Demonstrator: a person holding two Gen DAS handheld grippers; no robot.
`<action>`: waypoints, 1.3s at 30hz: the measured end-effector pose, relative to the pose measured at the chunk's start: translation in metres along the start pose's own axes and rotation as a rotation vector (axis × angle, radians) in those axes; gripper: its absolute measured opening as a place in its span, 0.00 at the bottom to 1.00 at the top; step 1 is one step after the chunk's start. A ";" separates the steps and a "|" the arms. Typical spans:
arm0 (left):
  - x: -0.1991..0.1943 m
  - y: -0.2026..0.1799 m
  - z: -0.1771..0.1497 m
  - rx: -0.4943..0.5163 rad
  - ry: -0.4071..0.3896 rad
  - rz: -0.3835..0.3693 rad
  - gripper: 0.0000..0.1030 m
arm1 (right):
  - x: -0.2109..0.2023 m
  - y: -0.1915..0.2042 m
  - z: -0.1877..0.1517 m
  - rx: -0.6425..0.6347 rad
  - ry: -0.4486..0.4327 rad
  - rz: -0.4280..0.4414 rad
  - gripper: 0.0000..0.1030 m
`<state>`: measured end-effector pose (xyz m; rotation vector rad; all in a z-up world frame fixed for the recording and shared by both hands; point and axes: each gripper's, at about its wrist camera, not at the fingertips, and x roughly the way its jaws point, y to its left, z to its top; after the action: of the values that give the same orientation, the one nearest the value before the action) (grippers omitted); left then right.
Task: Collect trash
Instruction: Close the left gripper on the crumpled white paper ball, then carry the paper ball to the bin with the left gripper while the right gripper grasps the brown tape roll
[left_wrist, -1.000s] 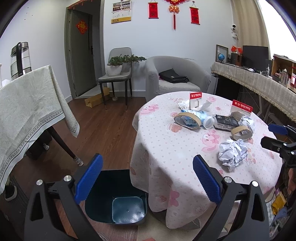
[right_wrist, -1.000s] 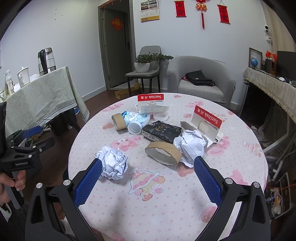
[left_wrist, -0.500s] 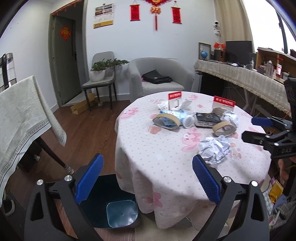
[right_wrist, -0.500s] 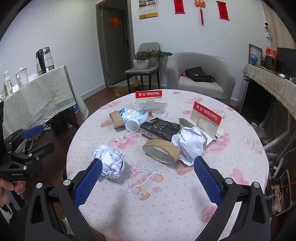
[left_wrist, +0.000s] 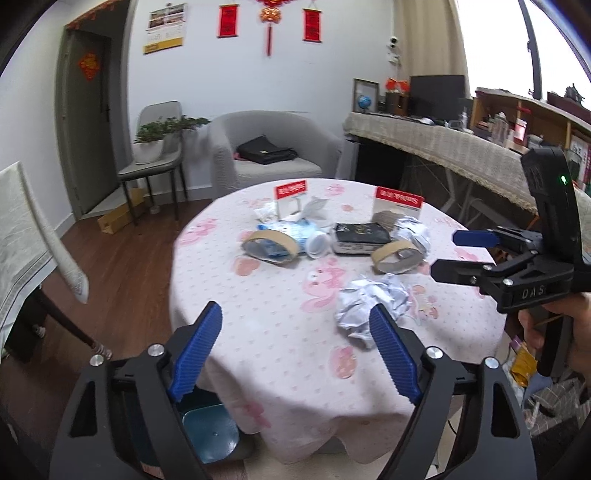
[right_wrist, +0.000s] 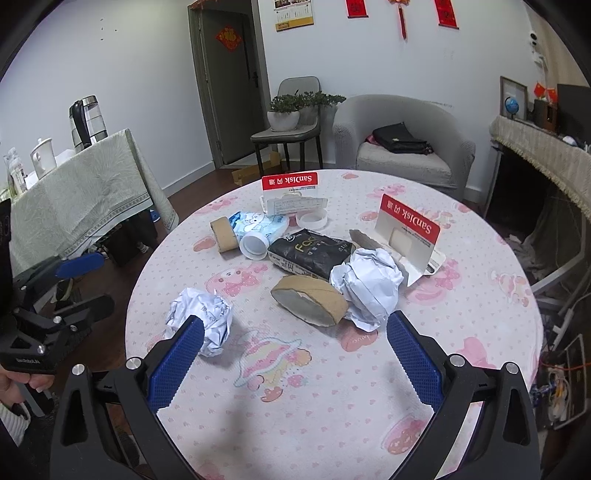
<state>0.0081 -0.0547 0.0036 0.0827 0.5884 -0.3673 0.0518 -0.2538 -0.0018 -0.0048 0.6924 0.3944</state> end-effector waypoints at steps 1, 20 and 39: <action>0.004 -0.003 0.001 0.010 0.006 -0.016 0.79 | 0.000 0.000 0.001 -0.002 -0.001 0.006 0.97; 0.067 -0.035 0.009 0.069 0.130 -0.196 0.60 | 0.024 -0.019 0.002 -0.018 0.113 0.142 0.71; 0.062 -0.012 0.014 0.011 0.126 -0.232 0.44 | 0.049 -0.011 0.017 -0.062 0.148 0.138 0.48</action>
<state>0.0587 -0.0879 -0.0183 0.0485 0.7234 -0.5942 0.1006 -0.2443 -0.0202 -0.0459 0.8293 0.5521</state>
